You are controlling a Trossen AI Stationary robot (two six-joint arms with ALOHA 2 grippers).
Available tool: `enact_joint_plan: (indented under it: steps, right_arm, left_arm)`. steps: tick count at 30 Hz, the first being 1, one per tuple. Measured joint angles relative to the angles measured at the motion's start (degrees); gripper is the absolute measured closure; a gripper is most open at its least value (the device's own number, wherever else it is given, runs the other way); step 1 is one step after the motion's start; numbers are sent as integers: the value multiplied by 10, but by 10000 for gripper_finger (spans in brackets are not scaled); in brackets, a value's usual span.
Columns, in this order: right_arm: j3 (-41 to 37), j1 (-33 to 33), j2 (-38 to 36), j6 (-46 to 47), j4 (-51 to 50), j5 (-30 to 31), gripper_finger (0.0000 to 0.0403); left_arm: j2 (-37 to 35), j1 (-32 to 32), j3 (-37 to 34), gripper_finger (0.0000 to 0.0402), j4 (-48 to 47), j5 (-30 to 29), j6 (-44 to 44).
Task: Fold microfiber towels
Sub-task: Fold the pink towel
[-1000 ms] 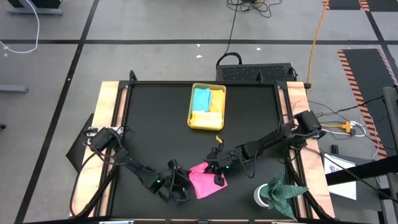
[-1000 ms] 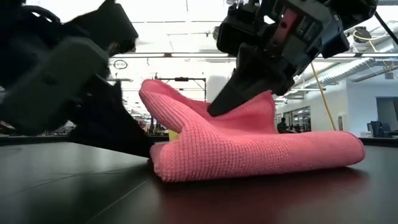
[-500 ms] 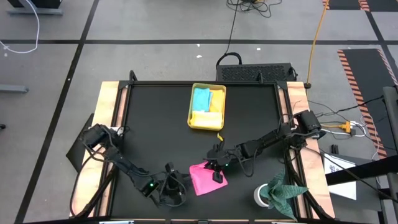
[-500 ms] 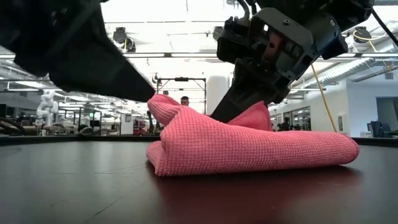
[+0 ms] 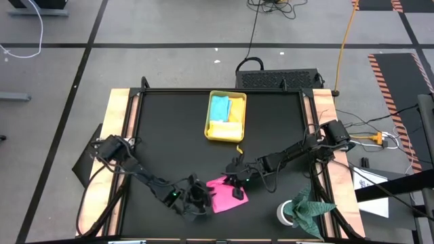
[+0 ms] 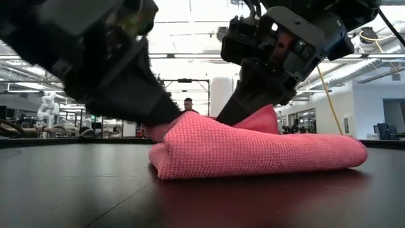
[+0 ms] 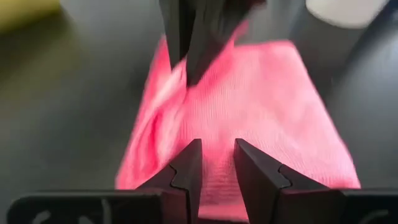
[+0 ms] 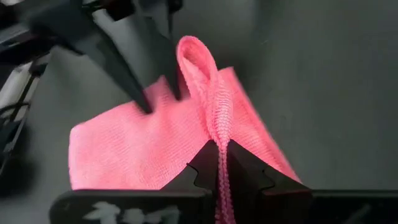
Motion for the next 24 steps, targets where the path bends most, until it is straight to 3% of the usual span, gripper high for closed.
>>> enact_joint_plan:
  steps: [8,18,24]
  right_arm:
    - [0,-1,-2,-26,-11,-20,368]
    - [0,-24,-51,-31,-62,-17,236]
    - [0,-12,-114,-43,-89,5,224]
  left_arm:
    - [9,-3,0,305,-25,32,-25]
    - [10,-7,0,305,-45,24,-38]
    - [3,-7,0,305,-12,8,-15]
